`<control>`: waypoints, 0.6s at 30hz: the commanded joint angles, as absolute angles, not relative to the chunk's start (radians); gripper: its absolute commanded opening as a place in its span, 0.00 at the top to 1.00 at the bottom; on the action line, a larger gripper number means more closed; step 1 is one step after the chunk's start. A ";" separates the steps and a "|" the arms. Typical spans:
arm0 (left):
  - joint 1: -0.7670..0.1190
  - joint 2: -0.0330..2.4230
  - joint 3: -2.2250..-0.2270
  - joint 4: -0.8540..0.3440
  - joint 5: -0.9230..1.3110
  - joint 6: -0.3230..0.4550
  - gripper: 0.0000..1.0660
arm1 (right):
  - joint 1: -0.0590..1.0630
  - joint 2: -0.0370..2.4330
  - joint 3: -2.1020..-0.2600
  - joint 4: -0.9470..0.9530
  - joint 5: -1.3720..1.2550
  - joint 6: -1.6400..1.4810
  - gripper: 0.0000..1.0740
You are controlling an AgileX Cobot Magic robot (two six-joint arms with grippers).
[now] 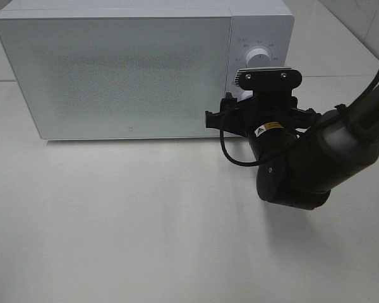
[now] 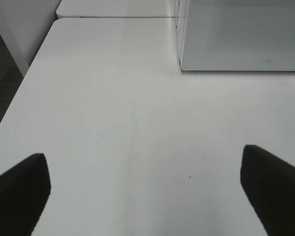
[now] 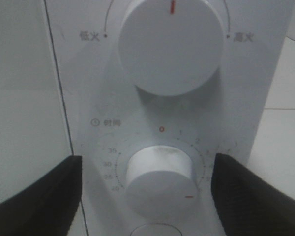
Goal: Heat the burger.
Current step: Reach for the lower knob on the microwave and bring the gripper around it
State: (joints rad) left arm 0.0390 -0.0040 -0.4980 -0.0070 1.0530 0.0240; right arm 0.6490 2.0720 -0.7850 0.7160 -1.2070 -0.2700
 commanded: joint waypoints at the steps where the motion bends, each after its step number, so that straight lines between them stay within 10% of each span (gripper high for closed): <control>1: 0.040 -0.031 -0.500 -0.007 1.039 0.018 0.03 | 0.642 2.074 -0.793 0.740 -1.327 -0.248 0.35; 11: 0.040 -0.031 -0.500 -0.007 1.039 0.018 0.03 | 0.642 2.074 -0.791 0.746 -1.319 -0.230 0.44; 18: 0.040 -0.031 -0.500 -0.007 1.039 0.018 0.03 | 0.642 2.074 -0.791 0.746 -1.316 -0.213 0.79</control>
